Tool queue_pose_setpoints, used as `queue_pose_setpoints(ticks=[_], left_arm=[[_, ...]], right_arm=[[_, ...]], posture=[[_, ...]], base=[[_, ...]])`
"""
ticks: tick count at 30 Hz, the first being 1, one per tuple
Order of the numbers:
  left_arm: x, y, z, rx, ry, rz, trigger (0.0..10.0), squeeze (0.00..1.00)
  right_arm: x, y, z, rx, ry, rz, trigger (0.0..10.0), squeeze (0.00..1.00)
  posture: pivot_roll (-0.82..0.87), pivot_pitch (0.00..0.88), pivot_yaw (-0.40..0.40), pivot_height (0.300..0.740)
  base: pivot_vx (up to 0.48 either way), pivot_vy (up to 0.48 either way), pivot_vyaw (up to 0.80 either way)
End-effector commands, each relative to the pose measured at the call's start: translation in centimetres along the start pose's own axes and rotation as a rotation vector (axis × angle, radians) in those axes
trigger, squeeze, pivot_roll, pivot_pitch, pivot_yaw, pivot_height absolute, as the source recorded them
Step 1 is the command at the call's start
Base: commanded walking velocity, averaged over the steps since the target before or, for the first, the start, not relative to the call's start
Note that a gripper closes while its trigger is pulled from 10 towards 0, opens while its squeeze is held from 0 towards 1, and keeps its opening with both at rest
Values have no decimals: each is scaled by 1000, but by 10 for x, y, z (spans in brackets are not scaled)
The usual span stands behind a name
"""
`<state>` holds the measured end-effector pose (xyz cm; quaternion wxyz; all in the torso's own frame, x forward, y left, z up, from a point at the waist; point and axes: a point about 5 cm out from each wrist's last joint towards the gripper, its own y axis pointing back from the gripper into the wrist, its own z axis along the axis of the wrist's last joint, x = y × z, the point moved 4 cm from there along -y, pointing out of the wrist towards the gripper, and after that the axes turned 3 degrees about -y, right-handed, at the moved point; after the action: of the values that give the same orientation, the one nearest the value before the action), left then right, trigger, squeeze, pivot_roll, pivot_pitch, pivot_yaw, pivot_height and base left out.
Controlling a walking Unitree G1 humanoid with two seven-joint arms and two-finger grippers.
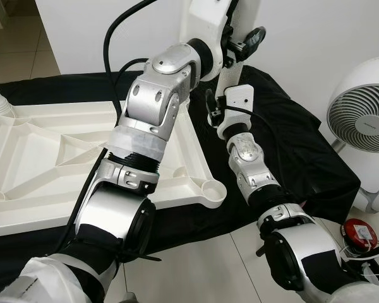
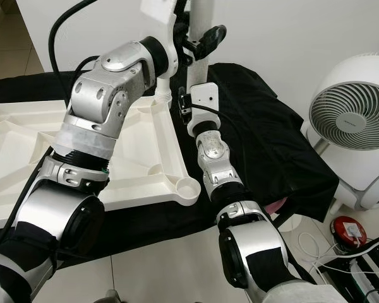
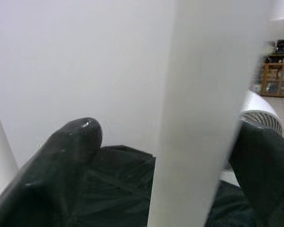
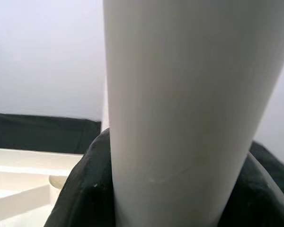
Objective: Building children table
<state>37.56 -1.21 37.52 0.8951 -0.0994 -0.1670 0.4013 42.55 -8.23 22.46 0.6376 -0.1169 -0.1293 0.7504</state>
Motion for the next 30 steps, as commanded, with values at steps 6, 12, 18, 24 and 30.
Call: queue_pose_setpoints(ticks=[6,12,18,24,30], left_arm=[[-5,6,-3,-27,45,-13,10000,0],[-5,18,-7,-60,104,-60,10000,0],[4,31,-23,-48,120,-21,10000,0],[9,44,-47,0,115,5,10000,0],[7,59,-72,58,88,10,10000,0]], right_arm=[[-5,-2,-3,45,-138,-53,10000,0],[-8,1,-5,58,-236,-76,10000,0],[-7,10,-7,51,-207,-34,10000,0],[-3,23,-10,43,-182,38,10000,0],[6,40,-10,40,-179,140,10000,0]], posture=[[37,0,-35,740],[32,0,-38,740],[28,0,-42,740],[25,0,-50,740],[20,0,-54,740]], base=[[0,0,0],[0,0,0],[0,0,0],[0,0,0],[0,0,0]])
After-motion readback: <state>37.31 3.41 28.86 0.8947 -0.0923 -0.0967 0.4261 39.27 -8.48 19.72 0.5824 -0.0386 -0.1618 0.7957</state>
